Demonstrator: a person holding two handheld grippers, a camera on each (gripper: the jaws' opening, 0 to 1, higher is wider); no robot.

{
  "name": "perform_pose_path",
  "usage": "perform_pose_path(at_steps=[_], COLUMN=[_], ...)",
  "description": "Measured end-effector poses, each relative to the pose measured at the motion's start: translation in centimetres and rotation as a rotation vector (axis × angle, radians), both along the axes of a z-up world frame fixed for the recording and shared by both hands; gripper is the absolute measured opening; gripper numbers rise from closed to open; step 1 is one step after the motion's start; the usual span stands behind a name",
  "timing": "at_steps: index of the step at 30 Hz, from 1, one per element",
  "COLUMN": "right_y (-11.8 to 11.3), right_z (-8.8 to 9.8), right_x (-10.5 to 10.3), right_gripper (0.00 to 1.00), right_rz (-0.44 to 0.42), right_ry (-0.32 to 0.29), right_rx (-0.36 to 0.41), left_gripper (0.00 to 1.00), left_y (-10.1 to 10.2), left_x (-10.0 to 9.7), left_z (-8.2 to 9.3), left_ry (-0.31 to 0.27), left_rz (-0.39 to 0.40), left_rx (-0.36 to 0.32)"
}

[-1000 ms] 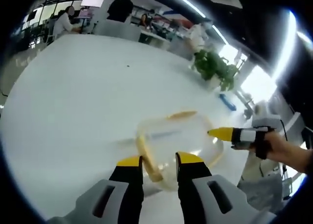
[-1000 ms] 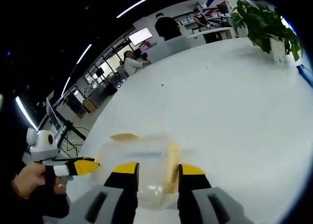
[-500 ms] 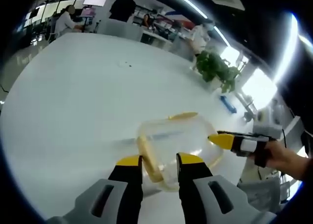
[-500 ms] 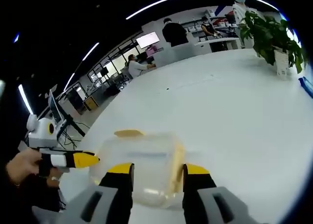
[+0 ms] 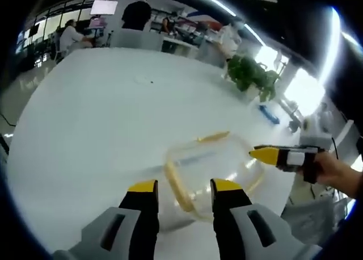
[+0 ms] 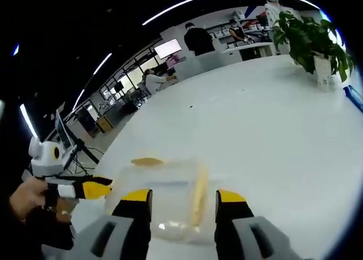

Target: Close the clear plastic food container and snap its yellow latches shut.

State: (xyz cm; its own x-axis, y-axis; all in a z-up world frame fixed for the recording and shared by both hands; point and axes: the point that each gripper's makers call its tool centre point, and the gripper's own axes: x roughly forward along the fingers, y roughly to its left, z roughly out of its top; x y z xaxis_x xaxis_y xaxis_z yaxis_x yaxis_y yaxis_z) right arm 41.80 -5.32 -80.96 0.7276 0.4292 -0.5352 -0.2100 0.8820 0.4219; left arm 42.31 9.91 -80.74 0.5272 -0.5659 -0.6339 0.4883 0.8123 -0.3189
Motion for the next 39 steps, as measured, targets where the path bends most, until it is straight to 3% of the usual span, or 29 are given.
perform_pose_path(at_steps=[2, 8, 17, 22, 27, 31, 37, 39], right_y=[0.0, 0.4, 1.7, 2.6, 3.8, 5.1, 6.6, 7.1], right_z=[0.4, 1.3, 2.0, 1.9, 2.2, 2.8, 2.9, 3.1], right_x=[0.1, 0.5, 0.7, 0.7, 1.2, 1.9, 2.7, 2.7], right_gripper=[0.42, 0.41, 0.39, 0.37, 0.36, 0.33, 0.32, 0.27], right_rz=[0.018, 0.046, 0.108, 0.201, 0.233, 0.239, 0.292, 0.305], right_ry=[-0.015, -0.044, -0.085, -0.115, -0.117, -0.108, -0.107, -0.102], right_rx=[-0.018, -0.020, -0.048, -0.161, -0.136, -0.070, -0.081, -0.070], left_gripper=[0.40, 0.42, 0.43, 0.43, 0.42, 0.41, 0.40, 0.40], left_y=[-0.3, -1.8, -3.2, -4.2, -4.7, -5.2, -5.6, -5.6], left_x=[0.1, 0.0, -0.2, -0.7, -0.7, -0.6, -0.7, -0.7], left_z=[0.5, 1.5, 1.2, 1.7, 1.5, 1.2, 1.3, 1.2], left_ry=[-0.041, -0.081, -0.098, -0.146, -0.165, -0.155, -0.170, -0.164], left_rz=[-0.021, -0.072, -0.121, -0.198, -0.234, -0.246, -0.282, -0.282], left_rx=[0.019, 0.007, 0.025, 0.034, 0.049, 0.045, 0.058, 0.061])
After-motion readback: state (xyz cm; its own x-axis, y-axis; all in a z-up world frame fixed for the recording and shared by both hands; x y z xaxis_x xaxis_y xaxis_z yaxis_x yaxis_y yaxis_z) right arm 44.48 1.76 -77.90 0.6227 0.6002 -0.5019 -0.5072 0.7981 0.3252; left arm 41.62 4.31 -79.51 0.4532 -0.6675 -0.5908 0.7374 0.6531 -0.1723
